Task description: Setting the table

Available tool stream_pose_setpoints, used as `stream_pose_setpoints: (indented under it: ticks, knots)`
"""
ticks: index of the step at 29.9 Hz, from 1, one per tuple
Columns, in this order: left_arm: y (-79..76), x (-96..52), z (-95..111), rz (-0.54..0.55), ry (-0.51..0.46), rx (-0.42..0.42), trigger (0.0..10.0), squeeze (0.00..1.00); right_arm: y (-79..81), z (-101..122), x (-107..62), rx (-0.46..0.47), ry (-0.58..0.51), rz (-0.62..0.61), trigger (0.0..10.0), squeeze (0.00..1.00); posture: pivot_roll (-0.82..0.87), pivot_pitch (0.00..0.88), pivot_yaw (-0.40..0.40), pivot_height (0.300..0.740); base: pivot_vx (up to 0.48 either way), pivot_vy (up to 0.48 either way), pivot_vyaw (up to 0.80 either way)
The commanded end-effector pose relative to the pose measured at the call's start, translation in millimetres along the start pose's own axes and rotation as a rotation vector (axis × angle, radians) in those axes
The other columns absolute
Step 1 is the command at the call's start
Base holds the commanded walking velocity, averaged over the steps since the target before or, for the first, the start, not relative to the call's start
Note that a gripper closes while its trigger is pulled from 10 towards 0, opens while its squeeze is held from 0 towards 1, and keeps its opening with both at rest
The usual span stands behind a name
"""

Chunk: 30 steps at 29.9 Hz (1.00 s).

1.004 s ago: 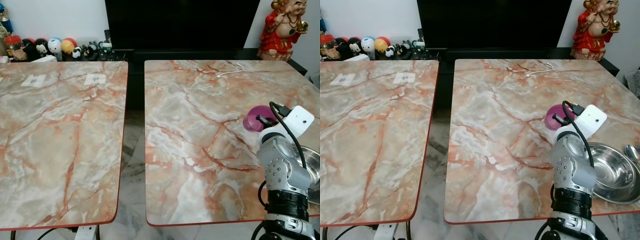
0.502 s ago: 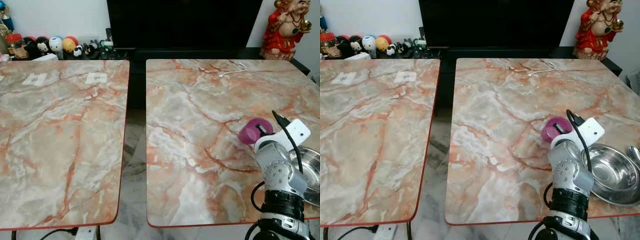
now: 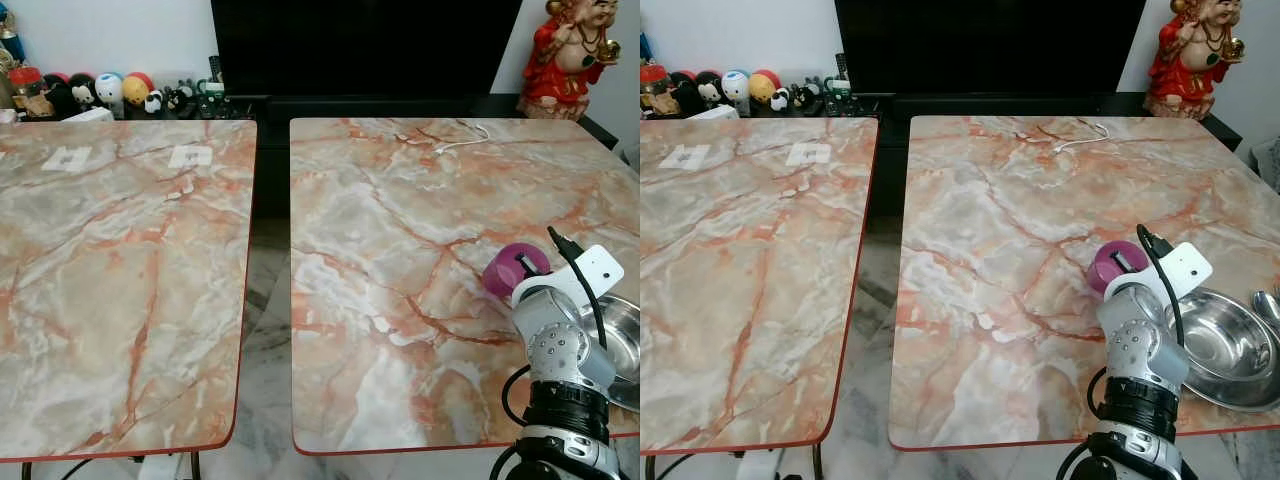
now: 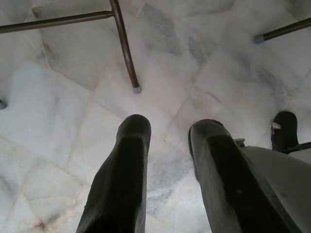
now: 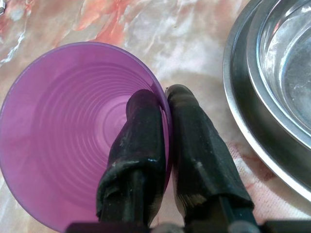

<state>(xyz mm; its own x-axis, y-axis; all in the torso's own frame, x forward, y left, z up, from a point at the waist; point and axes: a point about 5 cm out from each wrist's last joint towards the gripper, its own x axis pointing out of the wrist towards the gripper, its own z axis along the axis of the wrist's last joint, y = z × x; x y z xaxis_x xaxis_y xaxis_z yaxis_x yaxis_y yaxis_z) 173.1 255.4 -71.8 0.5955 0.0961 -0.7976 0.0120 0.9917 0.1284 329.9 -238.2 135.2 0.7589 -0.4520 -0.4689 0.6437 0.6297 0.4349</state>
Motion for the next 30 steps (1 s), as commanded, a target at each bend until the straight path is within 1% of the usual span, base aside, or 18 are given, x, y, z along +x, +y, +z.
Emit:
stream_pose_setpoints:
  ticks: [1, 7, 8, 9, 10, 11, 12, 13, 14, 15, 16, 17, 18, 19, 21, 26, 28, 30]
  knots:
    - [3.0, -1.9, -7, -0.001, 0.024, -0.022, 10.0, 0.0, 1.2, 0, 0.4, 0.01, 0.008, -0.004, 10.0, 0.0, 0.07, 0.015, -0.052, 0.74, 0.0, 0.0, 0.0]
    - [4.5, -3.0, -10, -0.002, 0.027, -0.024, 10.0, 0.0, -1.7, -3, 1.0, 0.009, 0.015, -0.016, 10.0, 0.0, 0.07, 0.016, -0.053, 0.74, 0.0, 0.0, 0.0]
    - [3.3, -3.0, -10, -0.004, 0.028, -0.024, 10.0, 0.0, -1.8, -3, 0.9, 0.01, 0.016, -0.017, 10.0, 0.34, 0.07, 0.016, -0.053, 0.74, 0.0, 0.0, 0.0]
    - [2.5, -2.9, -11, -0.005, 0.028, -0.023, 10.0, 0.0, -1.8, -3, 0.9, 0.01, 0.016, -0.017, 10.0, 0.48, 0.07, 0.016, -0.053, 0.74, 0.0, 0.0, 0.0]
    - [-2.0, -2.4, -12, -0.01, 0.03, -0.022, 10.0, 0.0, -1.7, -3, 0.9, 0.011, 0.018, -0.018, 10.0, 0.92, 0.07, 0.016, -0.054, 0.74, 0.0, 0.0, 0.0]
    - [-3.9, -2.1, -12, -0.012, 0.03, -0.023, 10.0, 0.0, -1.8, -3, 0.9, 0.012, 0.018, -0.018, 10.0, 0.92, 0.07, 0.016, -0.054, 0.74, 0.0, 0.0, 0.0]
    - [-6.3, -1.7, -12, -0.015, 0.03, -0.022, 10.0, 0.0, -1.8, -3, 1.0, 0.012, 0.019, -0.018, 10.0, 0.96, 0.07, 0.016, -0.054, 0.74, 0.0, 0.0, 0.0]
    - [-12.0, -0.6, -12, -0.02, 0.029, -0.022, 10.0, 0.0, -1.7, -4, 1.3, 0.013, 0.021, -0.018, 10.0, 0.92, 0.07, 0.016, -0.054, 0.74, 0.0, 0.0, 0.0]
    - [-13.9, -0.3, -12, -0.022, 0.029, -0.022, 10.0, 0.0, -1.7, -4, 1.4, 0.013, 0.022, -0.018, 10.0, 0.92, 0.07, 0.016, -0.054, 0.74, 0.0, 0.0, 0.0]
    - [-16.5, 0.2, -11, -0.025, 0.029, -0.022, 10.0, 0.0, -1.6, -4, 1.4, 0.013, 0.022, -0.017, 10.0, 0.76, 0.07, 0.018, -0.055, 0.74, 0.0, 0.0, 0.0]
    - [-19.2, 0.6, -11, -0.028, 0.028, -0.021, 10.0, 0.0, -1.5, -4, 1.3, 0.013, 0.023, -0.017, 10.0, 0.52, 0.07, 0.018, -0.055, 0.74, 0.0, 0.0, 0.0]
    - [-24.4, 1.5, -10, -0.033, 0.028, -0.021, 10.0, 0.0, -1.5, -5, 1.3, 0.013, 0.024, -0.017, 10.0, 0.0, 0.07, 0.018, -0.055, 0.74, 0.0, 0.0, 0.0]
    - [-24.4, 1.5, -10, -0.033, 0.028, -0.021, 10.0, 0.0, -1.5, -5, 1.3, 0.013, 0.024, -0.017, 10.0, 0.0, 0.07, 0.018, -0.055, 0.74, 0.0, 0.0, 0.0]
    - [-28.4, 2.2, -10, -0.037, 0.027, -0.019, 10.0, 0.0, -1.6, -5, 1.5, 0.012, 0.025, -0.018, 10.0, 0.0, 0.07, 0.018, -0.054, 0.74, 0.0, 0.0, 0.0]
    - [-31.4, 2.6, -9, -0.04, 0.026, -0.019, 10.0, 0.0, -2.0, -5, 1.7, 0.011, 0.026, -0.02, 10.0, 0.0, 0.07, 0.018, -0.054, 0.74, 0.0, 0.0, 0.0]
    - [-32.8, 2.6, -10, -0.039, 0.026, -0.018, 10.0, 0.0, -2.1, -5, 1.5, 0.013, 0.022, -0.02, 10.0, 0.0, 0.07, 0.017, -0.054, 0.74, 0.0, 0.0, 0.0]
    - [-30.9, 2.3, -10, -0.037, 0.025, -0.018, 10.0, 0.0, -1.7, -3, 1.5, 0.014, 0.01, -0.02, 10.0, 0.0, 0.07, 0.018, -0.054, 0.74, 0.0, 0.0, 0.0]
    - [-24.8, 1.3, -11, -0.032, 0.023, -0.018, 10.0, 0.0, -0.4, 0, 1.4, 0.006, -0.009, -0.013, 10.0, 0.0, 0.07, 0.016, -0.055, 0.74, 0.0, 0.0, 0.0]
